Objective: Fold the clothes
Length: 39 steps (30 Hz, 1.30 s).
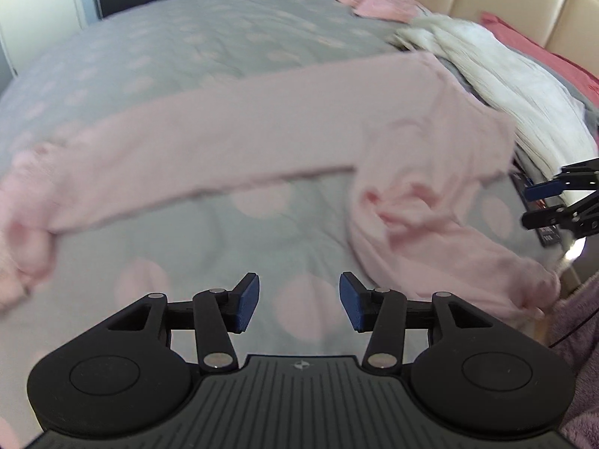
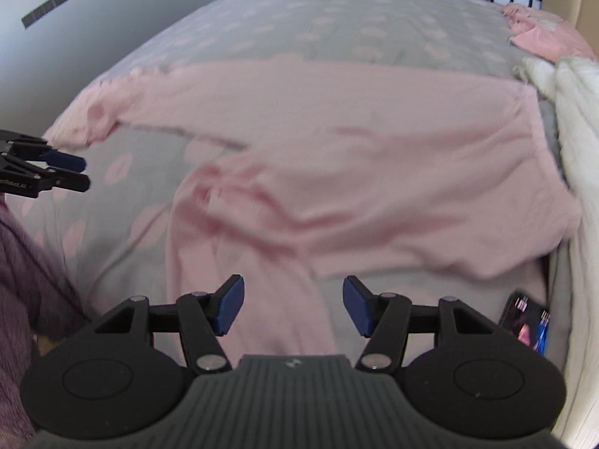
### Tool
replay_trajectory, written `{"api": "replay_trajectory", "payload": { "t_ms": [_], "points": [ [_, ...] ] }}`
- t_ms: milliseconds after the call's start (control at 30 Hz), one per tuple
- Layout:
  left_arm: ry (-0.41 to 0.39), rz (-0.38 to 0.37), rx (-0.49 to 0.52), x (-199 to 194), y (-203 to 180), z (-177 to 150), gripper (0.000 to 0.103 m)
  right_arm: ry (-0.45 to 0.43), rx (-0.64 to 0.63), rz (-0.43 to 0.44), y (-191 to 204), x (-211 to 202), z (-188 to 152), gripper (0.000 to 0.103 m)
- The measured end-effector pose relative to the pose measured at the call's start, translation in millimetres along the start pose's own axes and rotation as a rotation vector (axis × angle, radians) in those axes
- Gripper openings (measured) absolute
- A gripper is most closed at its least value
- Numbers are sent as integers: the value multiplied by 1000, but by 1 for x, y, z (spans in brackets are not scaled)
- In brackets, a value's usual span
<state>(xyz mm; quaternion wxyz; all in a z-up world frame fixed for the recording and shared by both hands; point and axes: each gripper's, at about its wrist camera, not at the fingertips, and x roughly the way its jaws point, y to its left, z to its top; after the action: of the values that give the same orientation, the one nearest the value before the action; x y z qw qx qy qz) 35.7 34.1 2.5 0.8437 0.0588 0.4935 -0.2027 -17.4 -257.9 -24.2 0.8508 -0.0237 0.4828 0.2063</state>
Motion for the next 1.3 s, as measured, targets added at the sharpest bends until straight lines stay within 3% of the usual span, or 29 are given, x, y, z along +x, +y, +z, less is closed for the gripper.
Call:
{"api": "replay_trajectory", "payload": {
  "t_ms": [167,300,400,433,467,633,733,800,833,867,933,1000,1033,1067,1100,1200,1300],
  "points": [
    [83,-137,-21,38,-48,-24,45,82,-47,-19,11,16,-33,59],
    [142,-179,-38,69,-83,-39,45,132,-97,-58,12,22,-49,55],
    [190,-191,-37,87,-97,-49,43,185,-115,-71,10,26,-55,24],
    [193,-188,-38,91,-100,-50,41,199,-127,-66,12,28,-57,11],
    [186,-176,-35,94,-102,-51,38,206,-139,-61,14,30,-59,7],
    [136,-146,-5,92,-101,-48,3,200,-233,-40,40,32,-63,0],
    [114,-149,3,88,-100,-46,0,177,-268,-23,55,28,-61,0],
    [106,-147,15,87,-102,-45,0,153,-303,-55,59,24,-59,2],
    [105,-148,14,87,-102,-45,0,139,-305,-86,57,24,-58,11],
    [104,-149,11,87,-102,-45,0,136,-294,-110,52,25,-58,41],
    [103,-152,5,88,-102,-44,0,132,-269,-156,41,28,-57,66],
    [102,-156,-1,88,-102,-44,0,161,-258,-170,33,35,-59,63],
    [100,-158,-4,88,-102,-43,0,183,-250,-168,29,39,-60,46],
    [97,-160,-6,88,-102,-42,0,209,-239,-163,26,44,-61,10],
    [92,-163,-9,87,-102,-42,0,228,-236,-155,25,46,-63,1],
    [47,-155,-34,71,-91,-33,0,214,-250,-127,33,39,-61,1],
    [-20,-134,-70,48,-74,-21,0,153,-222,-33,45,22,-50,1]
  ]
}}
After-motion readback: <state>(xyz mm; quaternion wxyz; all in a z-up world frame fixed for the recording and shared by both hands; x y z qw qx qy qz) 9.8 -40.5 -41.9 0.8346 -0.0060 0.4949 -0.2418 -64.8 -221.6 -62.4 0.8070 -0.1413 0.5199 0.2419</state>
